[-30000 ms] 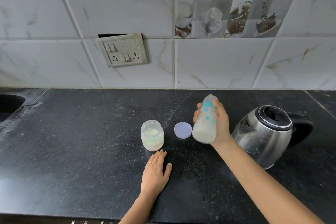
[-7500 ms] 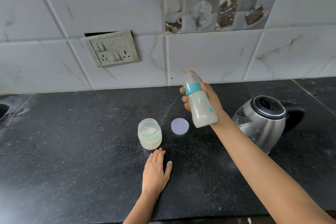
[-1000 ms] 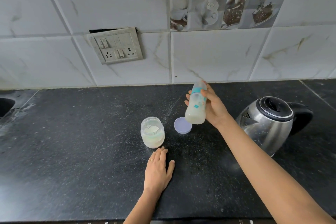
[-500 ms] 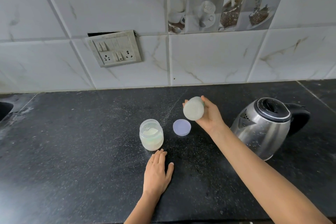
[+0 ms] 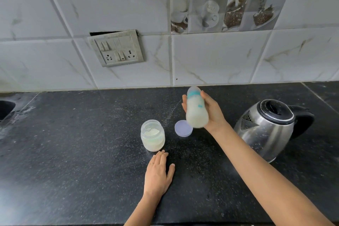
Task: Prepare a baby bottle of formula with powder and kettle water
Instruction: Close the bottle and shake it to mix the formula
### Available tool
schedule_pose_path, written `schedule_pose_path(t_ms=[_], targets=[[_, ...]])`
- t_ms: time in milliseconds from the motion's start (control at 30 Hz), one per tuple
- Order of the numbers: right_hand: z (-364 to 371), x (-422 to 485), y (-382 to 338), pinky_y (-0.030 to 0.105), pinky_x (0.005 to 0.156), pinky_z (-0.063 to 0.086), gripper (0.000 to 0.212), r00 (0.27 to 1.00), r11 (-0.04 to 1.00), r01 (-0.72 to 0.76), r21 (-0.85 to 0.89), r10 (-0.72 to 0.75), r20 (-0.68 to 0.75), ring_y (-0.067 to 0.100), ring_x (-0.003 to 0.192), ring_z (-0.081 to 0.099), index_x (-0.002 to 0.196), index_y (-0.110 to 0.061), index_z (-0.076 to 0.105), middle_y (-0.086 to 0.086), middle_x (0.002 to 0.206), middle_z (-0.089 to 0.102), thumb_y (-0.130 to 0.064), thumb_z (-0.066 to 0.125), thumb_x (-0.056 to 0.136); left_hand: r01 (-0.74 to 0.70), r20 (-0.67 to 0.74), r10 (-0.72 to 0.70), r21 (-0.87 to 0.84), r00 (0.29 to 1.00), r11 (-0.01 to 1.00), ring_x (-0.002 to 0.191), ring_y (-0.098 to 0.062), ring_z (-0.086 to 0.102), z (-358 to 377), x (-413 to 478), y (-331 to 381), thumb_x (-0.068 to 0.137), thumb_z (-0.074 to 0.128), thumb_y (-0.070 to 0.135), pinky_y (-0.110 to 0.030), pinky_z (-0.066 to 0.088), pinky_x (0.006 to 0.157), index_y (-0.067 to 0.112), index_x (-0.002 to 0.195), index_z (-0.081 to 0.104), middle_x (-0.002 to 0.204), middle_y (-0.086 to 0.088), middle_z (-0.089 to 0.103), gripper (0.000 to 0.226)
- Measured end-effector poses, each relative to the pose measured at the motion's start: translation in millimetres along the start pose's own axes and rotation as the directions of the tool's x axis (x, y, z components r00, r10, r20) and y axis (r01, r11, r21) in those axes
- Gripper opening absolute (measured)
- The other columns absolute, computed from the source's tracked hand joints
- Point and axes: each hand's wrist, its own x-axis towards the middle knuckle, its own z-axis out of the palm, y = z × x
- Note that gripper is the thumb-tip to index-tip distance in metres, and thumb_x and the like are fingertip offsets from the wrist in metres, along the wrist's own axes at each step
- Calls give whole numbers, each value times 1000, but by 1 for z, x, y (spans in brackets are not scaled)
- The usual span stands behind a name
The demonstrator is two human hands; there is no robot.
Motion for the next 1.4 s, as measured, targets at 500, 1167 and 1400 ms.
schedule_pose_path(t_ms=[500, 1167, 1400], targets=[[-1, -2, -1, 43, 78, 58, 43, 998, 998, -26, 61, 30, -55, 30, 94, 64, 117, -4, 53, 19, 109, 60, -22, 68, 81, 7, -10, -7, 10, 1000, 1000, 132, -18, 42, -1, 0, 3, 93, 50, 40, -34, 31, 112, 15, 129, 53, 138, -2, 51, 44], [-7, -6, -9, 41, 73, 59, 76, 998, 942, -9, 334, -15, 67, 31, 85, 68, 147, -12, 34, 20, 111, 61, -20, 66, 79, 20, 2, -20, 37, 1000, 999, 131, -19, 43, 0, 1, 6, 92, 53, 38, -35, 31, 112, 11, 127, 54, 137, -4, 52, 44], [-4, -12, -5, 32, 68, 56, 53, 971, 999, -34, 41, 24, 236, 22, 80, 62, 127, -18, 58, 15, 114, 58, -26, 71, 76, 20, -4, -20, 37, 1000, 999, 131, -19, 43, 0, 1, 6, 92, 53, 39, -35, 31, 112, 12, 127, 54, 137, -3, 52, 44]])
